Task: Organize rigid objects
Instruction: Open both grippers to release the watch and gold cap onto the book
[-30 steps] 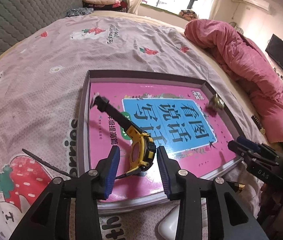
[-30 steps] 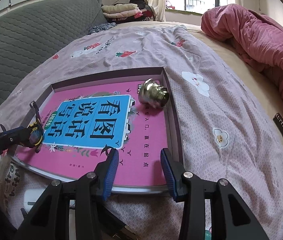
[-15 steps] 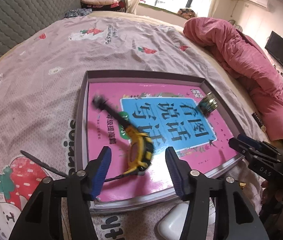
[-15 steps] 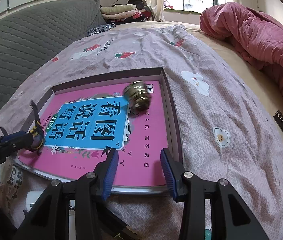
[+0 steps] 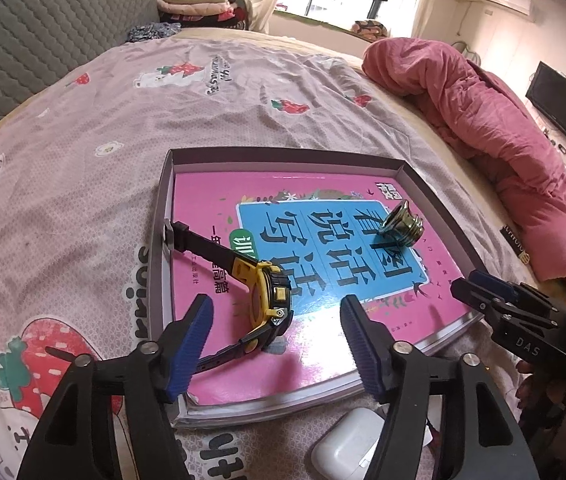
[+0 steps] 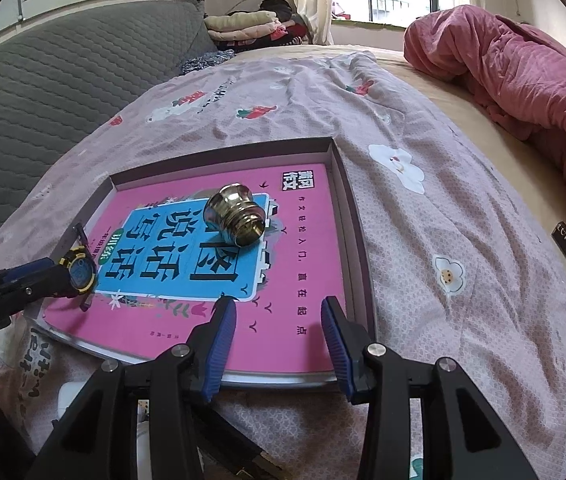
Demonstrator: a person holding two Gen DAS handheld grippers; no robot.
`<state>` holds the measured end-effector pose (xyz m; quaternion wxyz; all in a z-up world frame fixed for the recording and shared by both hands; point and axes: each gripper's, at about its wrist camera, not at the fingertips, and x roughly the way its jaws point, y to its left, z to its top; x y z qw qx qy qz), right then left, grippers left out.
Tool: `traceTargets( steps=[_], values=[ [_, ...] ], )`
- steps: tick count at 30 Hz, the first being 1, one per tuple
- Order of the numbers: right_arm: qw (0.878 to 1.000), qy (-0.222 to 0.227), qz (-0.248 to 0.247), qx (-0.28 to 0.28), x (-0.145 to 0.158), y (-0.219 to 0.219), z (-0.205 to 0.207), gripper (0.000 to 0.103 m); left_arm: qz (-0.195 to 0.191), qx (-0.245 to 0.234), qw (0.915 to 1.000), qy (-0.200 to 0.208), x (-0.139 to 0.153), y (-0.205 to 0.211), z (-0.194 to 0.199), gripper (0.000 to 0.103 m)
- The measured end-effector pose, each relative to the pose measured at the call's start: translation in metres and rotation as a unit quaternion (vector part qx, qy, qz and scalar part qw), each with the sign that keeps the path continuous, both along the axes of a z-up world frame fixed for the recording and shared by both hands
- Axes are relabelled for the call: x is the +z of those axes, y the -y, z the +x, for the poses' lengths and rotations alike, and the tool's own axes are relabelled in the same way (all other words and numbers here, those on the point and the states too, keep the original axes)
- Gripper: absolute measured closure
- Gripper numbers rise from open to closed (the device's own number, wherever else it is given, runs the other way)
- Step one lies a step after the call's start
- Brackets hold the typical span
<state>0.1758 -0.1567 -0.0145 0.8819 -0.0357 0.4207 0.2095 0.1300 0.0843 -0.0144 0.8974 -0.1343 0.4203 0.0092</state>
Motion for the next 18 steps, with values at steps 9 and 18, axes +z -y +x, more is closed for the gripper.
traceTargets(
  steps=[9, 18],
  values=[
    [1.000, 0.017, 0.002, 0.006, 0.006, -0.002, -0.003, 0.051, 0.012, 0.009, 0.9999, 0.005, 0.004, -0.001, -0.004, 0.030],
    [0.999, 0.033, -0.004, 0.006, 0.011, 0.000, -0.007, 0.045, 0.011, 0.019, 0.9997, 0.013, 0.008, -0.003, -0.009, 0.029]
  ],
)
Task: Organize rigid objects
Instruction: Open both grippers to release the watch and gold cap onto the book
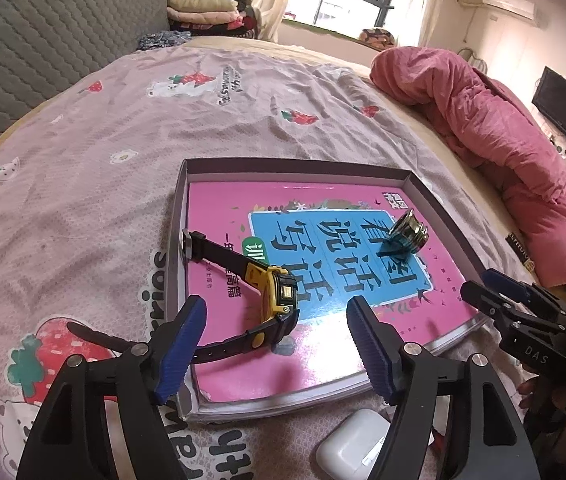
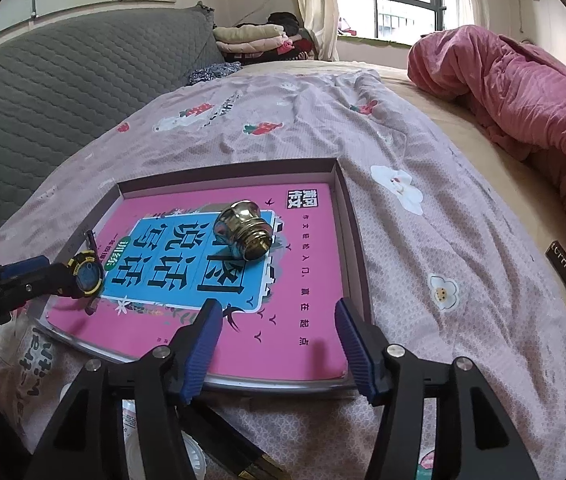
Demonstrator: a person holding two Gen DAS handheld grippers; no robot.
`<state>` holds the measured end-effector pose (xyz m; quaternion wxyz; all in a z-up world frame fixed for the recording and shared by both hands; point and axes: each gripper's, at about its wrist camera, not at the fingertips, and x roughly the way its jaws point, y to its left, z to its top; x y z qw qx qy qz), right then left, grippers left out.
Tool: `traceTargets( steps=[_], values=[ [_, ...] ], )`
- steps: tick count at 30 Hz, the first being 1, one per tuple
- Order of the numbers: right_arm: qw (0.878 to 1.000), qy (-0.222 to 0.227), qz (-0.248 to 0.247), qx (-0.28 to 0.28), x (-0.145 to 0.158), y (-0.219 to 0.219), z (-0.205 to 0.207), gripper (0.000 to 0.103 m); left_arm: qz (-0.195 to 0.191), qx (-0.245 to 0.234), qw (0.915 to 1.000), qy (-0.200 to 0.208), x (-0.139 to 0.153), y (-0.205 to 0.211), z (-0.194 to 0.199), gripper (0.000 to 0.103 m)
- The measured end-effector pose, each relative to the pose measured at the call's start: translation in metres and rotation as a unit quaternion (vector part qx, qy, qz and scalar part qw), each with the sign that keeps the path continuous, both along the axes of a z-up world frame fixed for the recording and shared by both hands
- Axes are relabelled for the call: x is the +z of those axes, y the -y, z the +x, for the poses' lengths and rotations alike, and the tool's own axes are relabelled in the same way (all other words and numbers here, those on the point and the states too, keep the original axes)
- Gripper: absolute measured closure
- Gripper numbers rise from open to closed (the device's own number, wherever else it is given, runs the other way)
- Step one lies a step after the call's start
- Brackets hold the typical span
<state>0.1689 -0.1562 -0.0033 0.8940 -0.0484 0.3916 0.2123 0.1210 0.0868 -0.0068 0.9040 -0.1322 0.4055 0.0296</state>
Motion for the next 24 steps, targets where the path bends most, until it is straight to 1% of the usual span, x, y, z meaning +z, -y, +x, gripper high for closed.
traceTargets(
  steps=[10, 14, 19, 24],
  values=[
    [1.000, 0.013, 0.000, 0.008, 0.005, 0.003, -0.005, 0.044, 0.000, -0.005, 0.9996, 0.028, 0.009, 0.007, -0.010, 0.026],
    [1.000, 0.013, 0.001, 0.008, 0.006, 0.003, -0.005, 0.044, 0.012, -0.014, 0.9994, 0.029, 0.010, 0.014, -0.011, 0.026],
    [1.000, 0.018, 0.007, 0.007, 0.008, 0.005, -0.007, 0.043, 0.014, -0.019, 0.9991, 0.036, 0.012, 0.018, -0.015, 0.026],
    [1.000, 0.023, 0.009, 0.009, 0.011, 0.006, -0.010, 0.043, 0.016, -0.021, 0.9992, 0.031, 0.012, 0.022, -0.020, 0.026]
  ],
)
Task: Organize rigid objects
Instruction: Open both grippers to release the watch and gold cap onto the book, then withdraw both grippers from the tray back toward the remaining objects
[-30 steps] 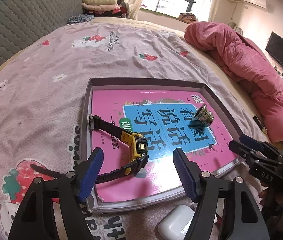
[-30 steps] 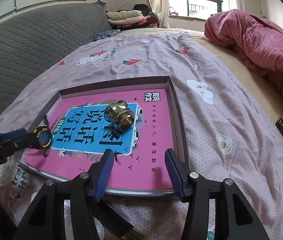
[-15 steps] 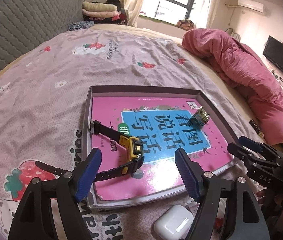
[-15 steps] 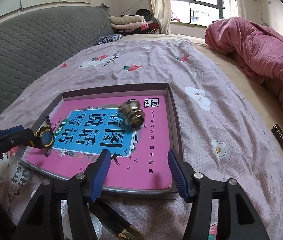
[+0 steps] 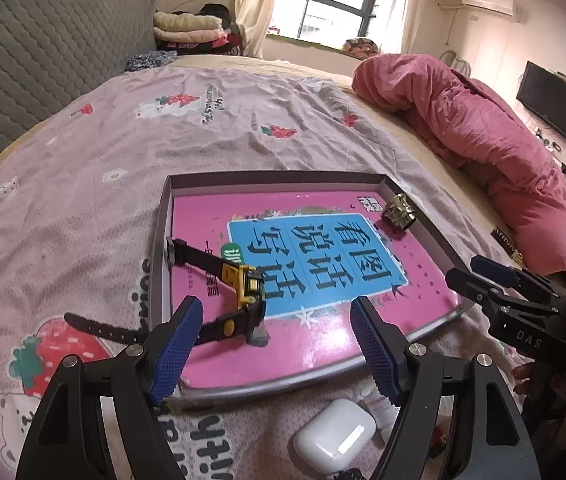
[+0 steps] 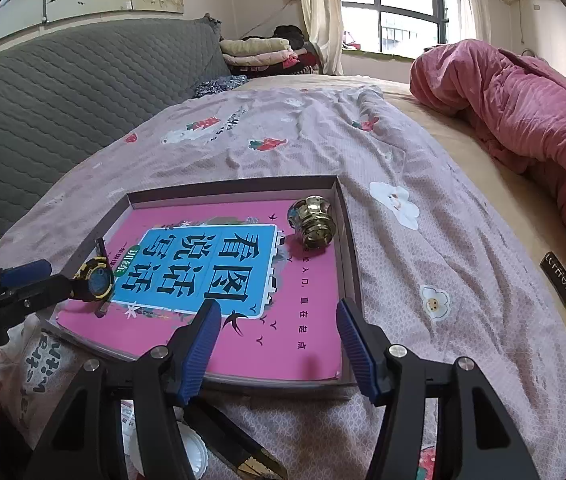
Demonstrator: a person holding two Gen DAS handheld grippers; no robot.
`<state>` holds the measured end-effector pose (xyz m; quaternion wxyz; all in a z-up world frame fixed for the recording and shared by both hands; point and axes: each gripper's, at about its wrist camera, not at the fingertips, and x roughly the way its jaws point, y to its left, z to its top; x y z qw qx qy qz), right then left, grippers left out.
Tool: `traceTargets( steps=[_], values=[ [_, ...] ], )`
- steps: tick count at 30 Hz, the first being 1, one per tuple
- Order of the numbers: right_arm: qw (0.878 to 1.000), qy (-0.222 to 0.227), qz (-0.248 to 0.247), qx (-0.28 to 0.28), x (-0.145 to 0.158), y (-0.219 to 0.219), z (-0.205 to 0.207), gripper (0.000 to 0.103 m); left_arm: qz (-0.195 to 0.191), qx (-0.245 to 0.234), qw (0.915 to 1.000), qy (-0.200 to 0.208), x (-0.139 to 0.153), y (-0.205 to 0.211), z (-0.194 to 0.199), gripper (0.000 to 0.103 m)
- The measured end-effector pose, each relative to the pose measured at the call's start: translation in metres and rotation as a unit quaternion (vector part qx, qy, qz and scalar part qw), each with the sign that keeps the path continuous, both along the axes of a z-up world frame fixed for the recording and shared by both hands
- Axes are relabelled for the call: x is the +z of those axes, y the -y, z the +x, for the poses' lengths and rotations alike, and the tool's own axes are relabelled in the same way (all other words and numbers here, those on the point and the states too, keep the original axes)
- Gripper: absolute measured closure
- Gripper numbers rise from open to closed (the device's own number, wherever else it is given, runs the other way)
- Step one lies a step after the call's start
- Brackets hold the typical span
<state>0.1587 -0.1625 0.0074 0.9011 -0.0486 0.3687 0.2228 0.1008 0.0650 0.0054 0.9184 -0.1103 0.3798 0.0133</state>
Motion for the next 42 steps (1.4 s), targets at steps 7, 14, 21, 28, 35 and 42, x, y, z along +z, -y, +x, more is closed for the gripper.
traceTargets(
  steps=[7, 14, 21, 28, 35, 42],
  values=[
    [1.000, 0.013, 0.006, 0.003, 0.009, 0.006, -0.009, 0.043, 0.000, -0.004, 1.0000, -0.005, 0.000, 0.006, -0.009, 0.025],
    [1.000, 0.013, -0.002, 0.008, 0.011, 0.008, -0.022, 0.043, 0.013, -0.010, 0.9998, -0.013, -0.001, 0.016, -0.016, 0.025],
    [1.000, 0.014, -0.004, 0.023, 0.016, 0.005, -0.041, 0.042, 0.017, -0.014, 0.9997, -0.014, 0.003, 0.023, -0.028, 0.025],
    [0.999, 0.014, -0.007, 0.038, 0.020, 0.001, -0.061, 0.042, 0.022, -0.019, 0.9994, -0.017, 0.007, 0.028, -0.040, 0.025],
    [0.999, 0.007, 0.008, 0.030, 0.024, 0.009, -0.068, 0.042, 0.029, -0.016, 0.9993, -0.017, 0.011, 0.029, -0.052, 0.025],
    [1.000, -0.004, 0.021, 0.016, 0.027, 0.019, -0.071, 0.042, 0.036, -0.015, 0.9990, -0.022, 0.011, 0.032, -0.060, 0.025]
  ],
)
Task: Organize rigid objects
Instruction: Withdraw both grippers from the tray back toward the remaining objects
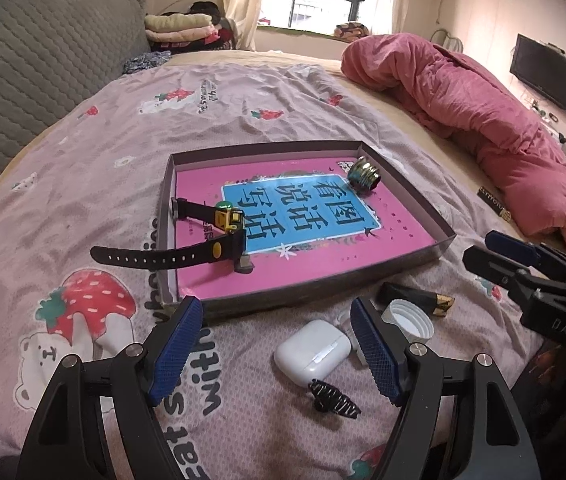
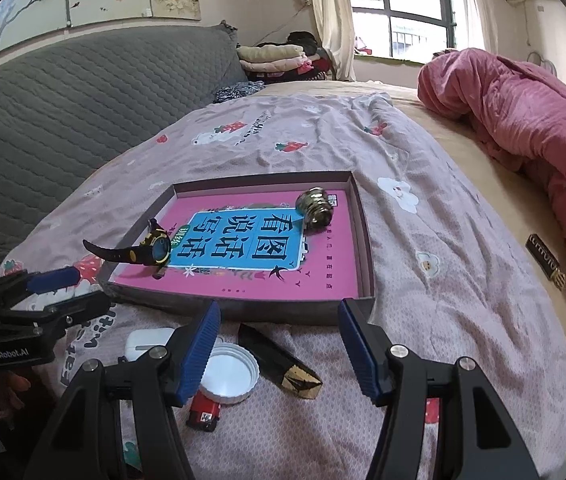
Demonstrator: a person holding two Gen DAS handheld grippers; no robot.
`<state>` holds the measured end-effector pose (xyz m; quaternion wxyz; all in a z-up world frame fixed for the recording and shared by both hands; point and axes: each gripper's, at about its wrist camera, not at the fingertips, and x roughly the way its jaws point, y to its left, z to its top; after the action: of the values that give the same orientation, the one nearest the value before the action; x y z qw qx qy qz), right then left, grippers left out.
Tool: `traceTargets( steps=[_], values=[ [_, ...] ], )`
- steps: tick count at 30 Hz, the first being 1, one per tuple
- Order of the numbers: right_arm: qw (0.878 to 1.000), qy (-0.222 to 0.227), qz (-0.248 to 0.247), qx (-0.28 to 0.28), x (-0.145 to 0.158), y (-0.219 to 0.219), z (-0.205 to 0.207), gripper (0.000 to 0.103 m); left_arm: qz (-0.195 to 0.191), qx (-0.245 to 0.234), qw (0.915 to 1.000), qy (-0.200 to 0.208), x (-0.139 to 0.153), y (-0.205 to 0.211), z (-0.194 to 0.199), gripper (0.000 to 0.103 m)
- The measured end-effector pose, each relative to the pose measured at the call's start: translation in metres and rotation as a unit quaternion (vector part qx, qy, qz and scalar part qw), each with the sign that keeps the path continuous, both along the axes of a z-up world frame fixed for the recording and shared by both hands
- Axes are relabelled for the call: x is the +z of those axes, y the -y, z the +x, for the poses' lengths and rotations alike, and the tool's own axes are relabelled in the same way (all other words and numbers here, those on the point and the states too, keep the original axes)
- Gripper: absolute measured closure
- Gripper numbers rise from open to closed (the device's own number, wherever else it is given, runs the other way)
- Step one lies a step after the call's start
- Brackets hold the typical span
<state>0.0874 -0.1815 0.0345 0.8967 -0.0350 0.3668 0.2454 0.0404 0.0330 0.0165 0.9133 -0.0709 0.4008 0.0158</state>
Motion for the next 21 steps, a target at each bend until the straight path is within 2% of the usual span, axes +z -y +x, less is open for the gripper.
traceTargets(
  steps=[9, 21],
  values=[
    [1.000, -0.017, 0.003, -0.005, -0.003, 0.005, -0.002, 0.042, -0.002, -0.001, 1.0000, -0.003, 0.000, -0.001, -0.007, 0.025],
    [1.000, -0.017, -0.013, 0.018, -0.004, -0.006, -0.017, 0.042, -0.015, 0.001, 0.9998, -0.013, -0.001, -0.002, -0.017, 0.025]
  ],
)
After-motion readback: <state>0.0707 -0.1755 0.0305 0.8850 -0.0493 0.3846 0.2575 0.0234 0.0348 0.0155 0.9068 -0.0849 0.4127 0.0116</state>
